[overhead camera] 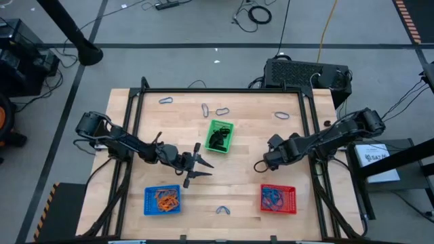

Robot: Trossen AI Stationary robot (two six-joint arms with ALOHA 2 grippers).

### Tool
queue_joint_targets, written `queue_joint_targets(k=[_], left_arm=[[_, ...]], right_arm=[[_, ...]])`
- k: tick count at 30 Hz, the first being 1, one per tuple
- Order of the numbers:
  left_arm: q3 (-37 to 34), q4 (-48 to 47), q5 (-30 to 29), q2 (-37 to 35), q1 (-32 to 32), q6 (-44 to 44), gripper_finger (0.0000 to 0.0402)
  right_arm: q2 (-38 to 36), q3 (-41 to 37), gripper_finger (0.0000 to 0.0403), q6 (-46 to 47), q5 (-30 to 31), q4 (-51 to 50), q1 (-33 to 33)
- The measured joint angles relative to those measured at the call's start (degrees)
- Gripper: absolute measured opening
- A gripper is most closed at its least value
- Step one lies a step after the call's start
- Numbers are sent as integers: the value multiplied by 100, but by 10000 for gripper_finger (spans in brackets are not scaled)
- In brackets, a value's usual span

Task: Sort rubber bands into baskets
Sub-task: Put the blue rubber band into the red bin

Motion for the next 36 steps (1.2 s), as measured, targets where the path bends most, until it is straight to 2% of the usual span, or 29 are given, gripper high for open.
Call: queue_joint_targets(k=[4, 10, 19, 23, 28, 34, 36], left_arm=[[0, -2, 0, 0, 0, -10, 137], [0, -2, 0, 0, 0, -31, 137], [0, -4, 0, 0, 0, -33, 137], [0, -4, 0, 0, 0, -33, 137], [0, -4, 0, 0, 0, -33, 137], [0, -9, 0, 0, 0, -33, 137], [0, -11, 0, 0, 0, -33, 137]], right_arm=[[0, 0, 128, -90, -220, 2, -24], [-2, -11, 145, -128, -225, 25, -81], [-12, -900, 145, -487, -838, 1253, -238], [-37, -1059, 116, -564, -928, 1352, -245], [-276, -862, 15, -680, -715, 801, -241], [-629, -112, 3, -646, -267, -75, -240], [-726, 115, 3, -641, -152, -63, -241]])
